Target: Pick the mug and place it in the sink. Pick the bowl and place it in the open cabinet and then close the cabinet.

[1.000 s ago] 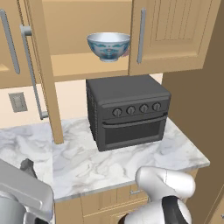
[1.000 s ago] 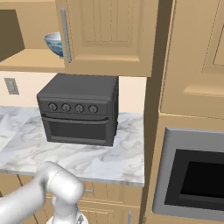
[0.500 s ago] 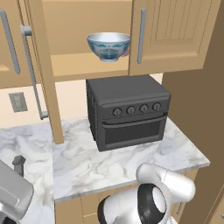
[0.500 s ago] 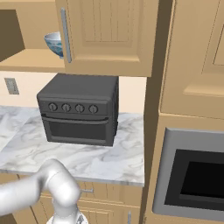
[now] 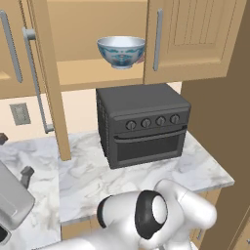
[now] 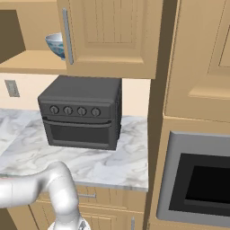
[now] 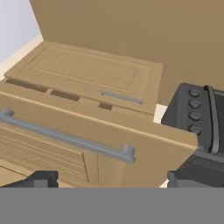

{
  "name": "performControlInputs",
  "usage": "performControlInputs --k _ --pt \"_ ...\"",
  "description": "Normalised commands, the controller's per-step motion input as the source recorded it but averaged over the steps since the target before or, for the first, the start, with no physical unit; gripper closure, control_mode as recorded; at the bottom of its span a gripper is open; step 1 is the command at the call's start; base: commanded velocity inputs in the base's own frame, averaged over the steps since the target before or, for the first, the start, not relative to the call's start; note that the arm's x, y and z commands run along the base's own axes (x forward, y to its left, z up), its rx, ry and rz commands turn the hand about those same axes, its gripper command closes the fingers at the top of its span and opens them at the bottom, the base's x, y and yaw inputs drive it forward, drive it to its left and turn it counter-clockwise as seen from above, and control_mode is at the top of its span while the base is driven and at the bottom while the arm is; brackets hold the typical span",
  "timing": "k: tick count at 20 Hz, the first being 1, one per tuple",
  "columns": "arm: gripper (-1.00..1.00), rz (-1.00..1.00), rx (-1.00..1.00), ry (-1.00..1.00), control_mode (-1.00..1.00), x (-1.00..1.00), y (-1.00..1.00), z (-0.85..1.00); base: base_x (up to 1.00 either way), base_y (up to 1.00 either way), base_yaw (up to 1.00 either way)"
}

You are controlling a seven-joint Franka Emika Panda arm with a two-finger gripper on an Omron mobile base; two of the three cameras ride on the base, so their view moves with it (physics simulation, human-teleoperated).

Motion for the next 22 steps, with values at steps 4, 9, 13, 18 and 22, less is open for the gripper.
performControlInputs --k 4,9,13,18,22 --pt "-1.00 -0.11 0.00 0.00 -1.00 0.31 0.04 0.00 0.00 0.00 0.00" --pt "-1.00 -0.03 0.00 0.04 -1.00 0.44 0.03 0.00 0.00 0.00 0.00" --pt "-1.00 0.00 0.00 0.00 -1.00 0.32 0.00 0.00 0.00 0.00 0.00" --pt "-1.00 -0.01 0.00 0.00 -1.00 0.21 0.00 0.00 0.00 0.00 0.00" --pt "-1.00 -0.07 0.03 0.00 -1.00 0.00 -0.19 -0.06 0.00 0.00 0.00"
